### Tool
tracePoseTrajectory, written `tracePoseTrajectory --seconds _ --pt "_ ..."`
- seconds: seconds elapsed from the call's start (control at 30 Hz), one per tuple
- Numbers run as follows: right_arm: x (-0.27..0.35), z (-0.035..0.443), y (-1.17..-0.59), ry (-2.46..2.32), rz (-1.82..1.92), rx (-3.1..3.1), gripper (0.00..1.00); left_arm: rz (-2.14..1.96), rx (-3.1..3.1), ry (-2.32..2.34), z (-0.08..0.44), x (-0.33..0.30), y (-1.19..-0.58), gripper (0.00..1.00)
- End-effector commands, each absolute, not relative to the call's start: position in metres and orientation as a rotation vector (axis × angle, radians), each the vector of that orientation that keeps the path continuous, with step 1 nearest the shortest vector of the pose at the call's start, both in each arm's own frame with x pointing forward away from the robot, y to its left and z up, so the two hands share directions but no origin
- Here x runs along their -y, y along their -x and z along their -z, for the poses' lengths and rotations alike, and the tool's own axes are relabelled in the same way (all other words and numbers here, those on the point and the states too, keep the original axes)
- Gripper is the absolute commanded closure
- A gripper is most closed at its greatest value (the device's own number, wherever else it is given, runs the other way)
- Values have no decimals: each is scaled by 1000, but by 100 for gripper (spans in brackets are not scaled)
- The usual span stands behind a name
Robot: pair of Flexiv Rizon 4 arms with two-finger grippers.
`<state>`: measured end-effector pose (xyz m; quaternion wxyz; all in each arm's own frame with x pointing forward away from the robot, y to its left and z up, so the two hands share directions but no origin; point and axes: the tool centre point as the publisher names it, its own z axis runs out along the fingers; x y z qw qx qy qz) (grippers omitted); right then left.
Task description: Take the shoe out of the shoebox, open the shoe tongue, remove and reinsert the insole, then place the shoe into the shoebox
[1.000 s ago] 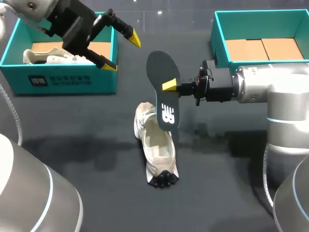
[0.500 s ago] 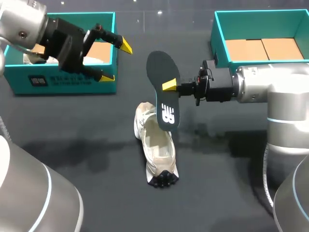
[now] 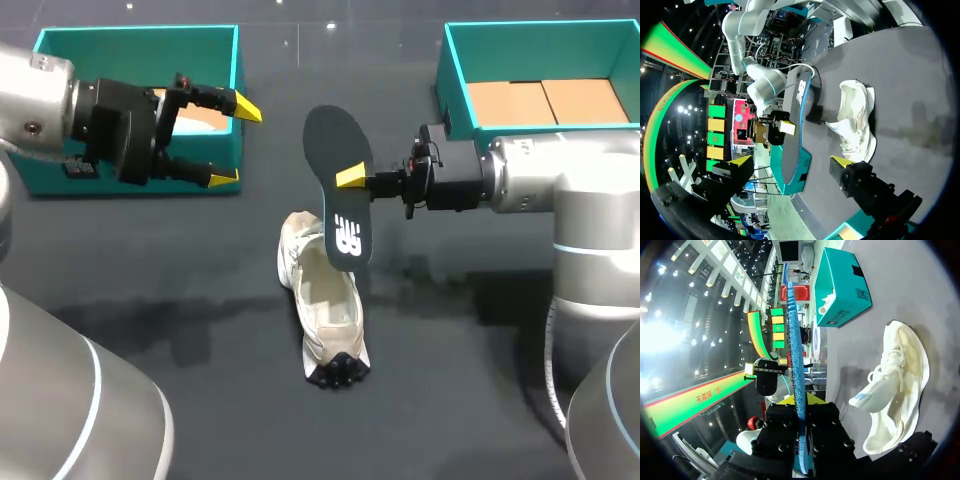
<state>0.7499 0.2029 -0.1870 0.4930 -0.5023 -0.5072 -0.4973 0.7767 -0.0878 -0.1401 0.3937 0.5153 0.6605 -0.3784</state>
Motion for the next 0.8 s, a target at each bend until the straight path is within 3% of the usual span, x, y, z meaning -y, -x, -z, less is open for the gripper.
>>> tracePoseTrajectory --seconds 0.03,0.63,0.73,0.8 --pt "-203 187 -749 1220 1207 1230 100 1010 -1597 -1220 163 109 -782 0" --pt "-220 187 -743 1214 1201 1212 100 1104 -1486 -1108 190 133 -790 0" --pt "-225 189 -742 1213 1199 1206 100 1085 -1470 -1100 191 138 -788 7" --pt "-227 190 -741 1211 1203 1199 100 1077 -1462 -1104 192 141 -785 18"
